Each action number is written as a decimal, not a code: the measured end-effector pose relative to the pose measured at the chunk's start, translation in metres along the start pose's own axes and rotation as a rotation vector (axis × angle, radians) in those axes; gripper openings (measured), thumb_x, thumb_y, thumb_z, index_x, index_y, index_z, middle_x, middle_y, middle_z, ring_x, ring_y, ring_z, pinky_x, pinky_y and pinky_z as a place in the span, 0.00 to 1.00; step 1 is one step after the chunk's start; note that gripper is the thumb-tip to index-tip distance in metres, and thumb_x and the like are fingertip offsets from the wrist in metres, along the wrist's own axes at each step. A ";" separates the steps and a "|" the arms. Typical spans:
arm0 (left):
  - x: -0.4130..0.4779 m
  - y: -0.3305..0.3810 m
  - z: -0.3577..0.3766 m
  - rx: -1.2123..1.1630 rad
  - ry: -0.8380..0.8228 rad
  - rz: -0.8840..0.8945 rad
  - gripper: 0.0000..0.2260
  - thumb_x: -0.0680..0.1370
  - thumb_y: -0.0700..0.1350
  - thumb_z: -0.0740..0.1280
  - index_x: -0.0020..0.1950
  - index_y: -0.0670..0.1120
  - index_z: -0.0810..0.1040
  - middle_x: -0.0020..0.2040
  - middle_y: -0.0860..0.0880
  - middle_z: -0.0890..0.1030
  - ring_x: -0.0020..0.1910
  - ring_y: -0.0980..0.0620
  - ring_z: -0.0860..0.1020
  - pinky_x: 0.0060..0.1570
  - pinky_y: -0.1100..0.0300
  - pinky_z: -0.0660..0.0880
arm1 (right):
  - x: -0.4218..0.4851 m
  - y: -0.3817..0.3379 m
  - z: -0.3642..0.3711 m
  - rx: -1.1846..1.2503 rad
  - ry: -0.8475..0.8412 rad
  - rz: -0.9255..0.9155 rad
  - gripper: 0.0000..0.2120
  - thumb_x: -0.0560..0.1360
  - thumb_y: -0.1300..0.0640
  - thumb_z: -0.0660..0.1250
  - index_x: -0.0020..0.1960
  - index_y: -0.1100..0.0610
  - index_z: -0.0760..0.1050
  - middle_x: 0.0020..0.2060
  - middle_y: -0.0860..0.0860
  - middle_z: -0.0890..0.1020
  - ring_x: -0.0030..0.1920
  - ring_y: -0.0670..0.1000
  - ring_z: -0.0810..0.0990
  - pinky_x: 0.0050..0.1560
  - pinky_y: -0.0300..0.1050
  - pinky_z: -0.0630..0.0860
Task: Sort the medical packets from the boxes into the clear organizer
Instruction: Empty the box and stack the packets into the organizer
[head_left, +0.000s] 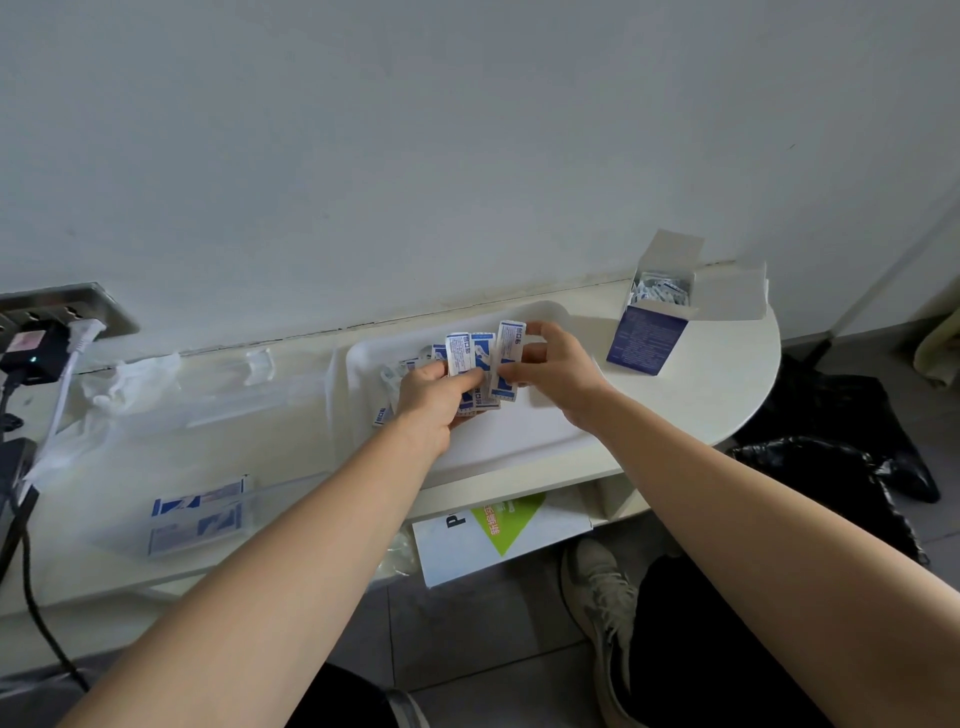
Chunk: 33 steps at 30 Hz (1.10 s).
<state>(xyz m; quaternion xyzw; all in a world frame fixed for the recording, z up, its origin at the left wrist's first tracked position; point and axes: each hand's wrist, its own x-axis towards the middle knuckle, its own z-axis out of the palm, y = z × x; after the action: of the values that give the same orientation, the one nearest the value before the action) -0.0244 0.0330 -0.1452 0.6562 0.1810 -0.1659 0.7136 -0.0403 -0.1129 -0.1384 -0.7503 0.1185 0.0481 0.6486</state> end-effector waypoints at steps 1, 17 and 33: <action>0.000 0.000 0.001 0.002 -0.002 0.003 0.11 0.74 0.35 0.71 0.56 0.42 0.80 0.47 0.43 0.83 0.39 0.47 0.82 0.44 0.53 0.81 | 0.000 0.000 -0.001 -0.023 -0.004 -0.005 0.21 0.72 0.67 0.71 0.62 0.58 0.72 0.44 0.54 0.84 0.41 0.50 0.82 0.44 0.43 0.78; 0.000 0.001 0.004 0.008 0.037 -0.026 0.04 0.77 0.38 0.68 0.51 0.42 0.80 0.43 0.42 0.82 0.37 0.47 0.80 0.39 0.56 0.79 | -0.001 0.000 -0.005 0.020 0.003 0.094 0.02 0.72 0.60 0.73 0.42 0.56 0.81 0.36 0.51 0.82 0.37 0.48 0.74 0.38 0.38 0.71; -0.002 0.003 0.005 -0.038 -0.025 -0.038 0.07 0.81 0.41 0.60 0.49 0.44 0.78 0.42 0.42 0.82 0.38 0.45 0.80 0.43 0.54 0.77 | -0.004 0.001 -0.003 -0.007 -0.024 0.087 0.02 0.74 0.61 0.71 0.43 0.58 0.78 0.32 0.49 0.79 0.32 0.45 0.71 0.37 0.37 0.71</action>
<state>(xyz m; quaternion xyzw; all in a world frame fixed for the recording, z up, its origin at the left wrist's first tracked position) -0.0248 0.0284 -0.1411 0.6369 0.1876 -0.1840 0.7247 -0.0451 -0.1152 -0.1382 -0.7461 0.1430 0.0853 0.6447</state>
